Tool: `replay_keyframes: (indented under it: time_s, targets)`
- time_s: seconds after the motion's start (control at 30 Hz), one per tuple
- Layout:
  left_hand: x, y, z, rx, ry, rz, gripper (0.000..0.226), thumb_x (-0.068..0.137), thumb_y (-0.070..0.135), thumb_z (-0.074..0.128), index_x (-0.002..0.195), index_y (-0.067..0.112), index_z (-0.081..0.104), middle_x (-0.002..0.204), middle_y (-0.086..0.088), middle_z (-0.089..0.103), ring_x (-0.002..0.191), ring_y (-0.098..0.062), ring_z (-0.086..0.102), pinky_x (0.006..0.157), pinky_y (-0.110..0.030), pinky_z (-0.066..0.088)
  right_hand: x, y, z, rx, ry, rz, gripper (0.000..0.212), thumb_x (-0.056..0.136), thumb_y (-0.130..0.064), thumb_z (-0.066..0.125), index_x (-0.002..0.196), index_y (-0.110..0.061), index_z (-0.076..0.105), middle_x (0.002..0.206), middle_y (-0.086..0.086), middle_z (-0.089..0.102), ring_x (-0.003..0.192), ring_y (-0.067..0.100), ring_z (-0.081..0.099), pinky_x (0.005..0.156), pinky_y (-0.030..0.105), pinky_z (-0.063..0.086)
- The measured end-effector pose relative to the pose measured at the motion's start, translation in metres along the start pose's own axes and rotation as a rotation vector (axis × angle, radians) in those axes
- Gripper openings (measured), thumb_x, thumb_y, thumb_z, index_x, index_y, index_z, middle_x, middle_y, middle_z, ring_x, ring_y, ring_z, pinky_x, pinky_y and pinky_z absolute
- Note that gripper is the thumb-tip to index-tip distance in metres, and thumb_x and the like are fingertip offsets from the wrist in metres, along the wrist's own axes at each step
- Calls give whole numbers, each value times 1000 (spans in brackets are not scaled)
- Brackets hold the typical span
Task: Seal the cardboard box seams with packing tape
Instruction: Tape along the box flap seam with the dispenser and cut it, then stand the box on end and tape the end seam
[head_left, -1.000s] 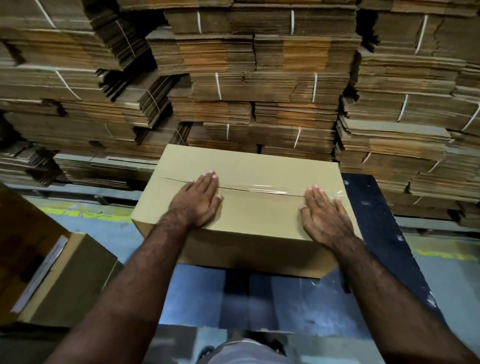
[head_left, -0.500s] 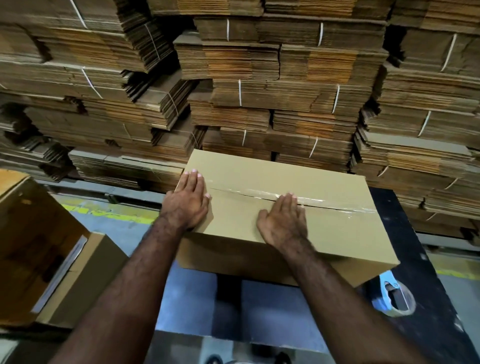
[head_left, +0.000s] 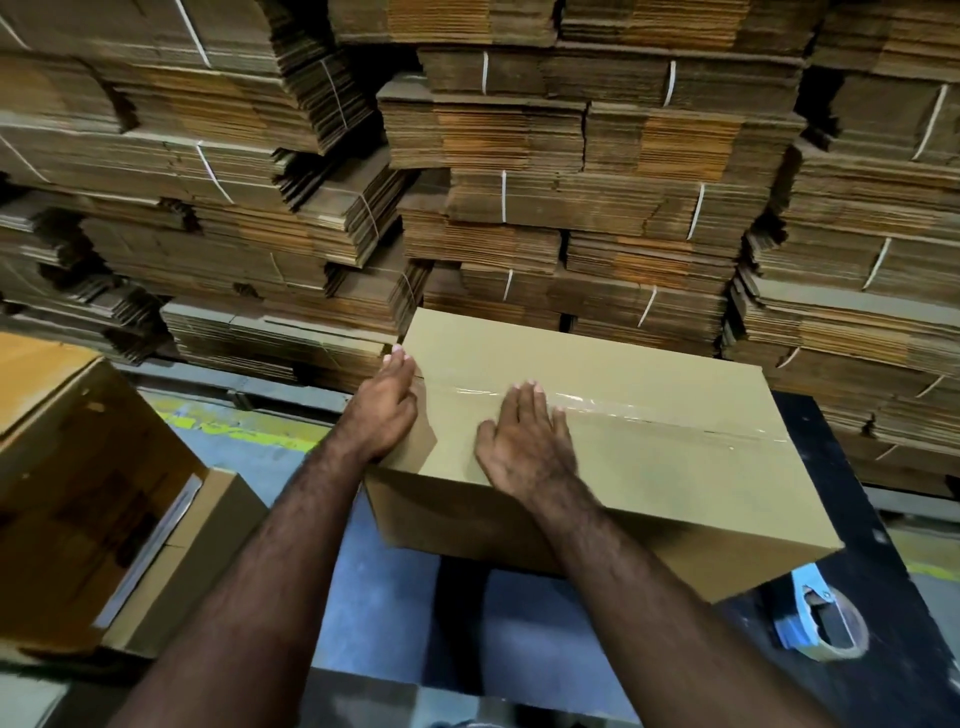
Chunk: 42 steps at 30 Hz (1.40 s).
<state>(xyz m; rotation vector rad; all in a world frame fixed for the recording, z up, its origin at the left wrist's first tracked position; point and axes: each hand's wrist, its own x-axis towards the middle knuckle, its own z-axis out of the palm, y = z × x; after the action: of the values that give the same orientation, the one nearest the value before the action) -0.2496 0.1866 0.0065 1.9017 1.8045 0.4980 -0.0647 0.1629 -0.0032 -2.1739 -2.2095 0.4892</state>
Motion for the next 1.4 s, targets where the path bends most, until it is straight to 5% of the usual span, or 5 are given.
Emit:
replay_keyframes:
  time_s: [0.47,0.77,0.93,1.17,1.4]
  targets:
    - [0,-33,-5,-174,20,104,59,95,-6,47,151,12,43,161,0,31,149,-16,31,123,-26,19,28,-60,11,-92,18,-377,68,98,-41,17,157,-11,4,166,6,-2,152,18,-3,122,48,2]
    - [-1,-20,-9,-15,-3,109,64,96,-3,46,156,16,35,165,0,20,150,-22,27,121,-24,14,9,108,-16,-61,40,2,67,101,-45,15,157,-13,-2,165,6,-8,151,17,-6,122,38,1]
    - [-10,10,0,270,-2,172,68,102,52,32,159,14,23,169,-5,11,154,-25,14,124,-48,11,12,159,-48,-65,190,90,70,99,-48,32,157,-15,10,165,7,6,151,22,9,121,46,13]
    - [-30,78,62,568,-30,655,90,74,92,38,131,25,59,123,-3,55,113,-22,52,106,-49,37,65,207,-100,-74,-34,150,115,67,-90,50,156,-29,8,165,1,6,150,30,9,119,53,18]
    - [-29,87,68,403,293,79,39,86,42,68,110,12,64,104,-15,65,97,-38,62,78,-46,49,42,237,-97,-149,93,226,82,81,-82,41,147,-34,30,147,16,42,131,39,41,101,51,38]
